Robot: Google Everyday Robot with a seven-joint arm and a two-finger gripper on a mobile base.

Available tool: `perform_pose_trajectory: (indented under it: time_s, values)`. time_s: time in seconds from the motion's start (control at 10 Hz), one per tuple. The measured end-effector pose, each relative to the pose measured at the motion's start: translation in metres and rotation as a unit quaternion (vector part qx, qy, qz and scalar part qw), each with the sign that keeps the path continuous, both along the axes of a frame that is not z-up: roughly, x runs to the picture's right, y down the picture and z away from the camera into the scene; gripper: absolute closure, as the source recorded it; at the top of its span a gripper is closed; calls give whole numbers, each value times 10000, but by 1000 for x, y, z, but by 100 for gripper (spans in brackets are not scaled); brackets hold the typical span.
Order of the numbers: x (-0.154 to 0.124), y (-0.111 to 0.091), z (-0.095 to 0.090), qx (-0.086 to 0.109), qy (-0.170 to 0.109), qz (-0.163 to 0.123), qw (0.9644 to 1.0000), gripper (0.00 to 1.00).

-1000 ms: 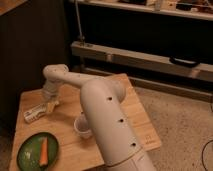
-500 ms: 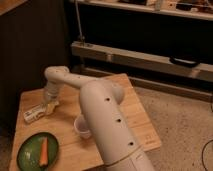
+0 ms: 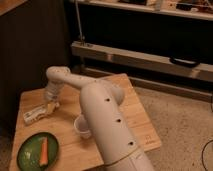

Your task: Place the bottle in the ceramic bowl

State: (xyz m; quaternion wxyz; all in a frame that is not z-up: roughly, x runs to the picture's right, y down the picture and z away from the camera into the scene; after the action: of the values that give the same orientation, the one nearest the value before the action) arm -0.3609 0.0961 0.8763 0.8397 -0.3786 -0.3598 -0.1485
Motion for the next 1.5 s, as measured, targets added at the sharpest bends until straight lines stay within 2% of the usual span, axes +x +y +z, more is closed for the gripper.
perform_pose_trajectory:
  time_s: [0.1, 0.4, 0.5, 0.6, 0.7, 0.8, 1.0, 1.1, 1.2, 1.4, 1.5]
  values:
    - [4, -9, -13, 62, -80, 48, 9999, 95]
    - [25, -35, -81, 285, -305, 14, 9991, 95]
    - [37, -35, -119, 329, -394, -97, 9986, 95]
    - [49, -26, -149, 323, -433, -208, 9983, 95]
    - [57, -15, -172, 304, -452, -274, 9981, 95]
    - [63, 10, -208, 226, -492, -415, 9977, 95]
    - [70, 43, -246, 97, -509, -570, 9970, 93]
    - [74, 59, -260, 32, -496, -638, 9967, 87]
    - [78, 79, -277, -26, -470, -750, 9961, 75]
    - [76, 99, -287, -45, -429, -920, 9948, 60]
    - [74, 107, -287, -36, -401, -1005, 9941, 49]
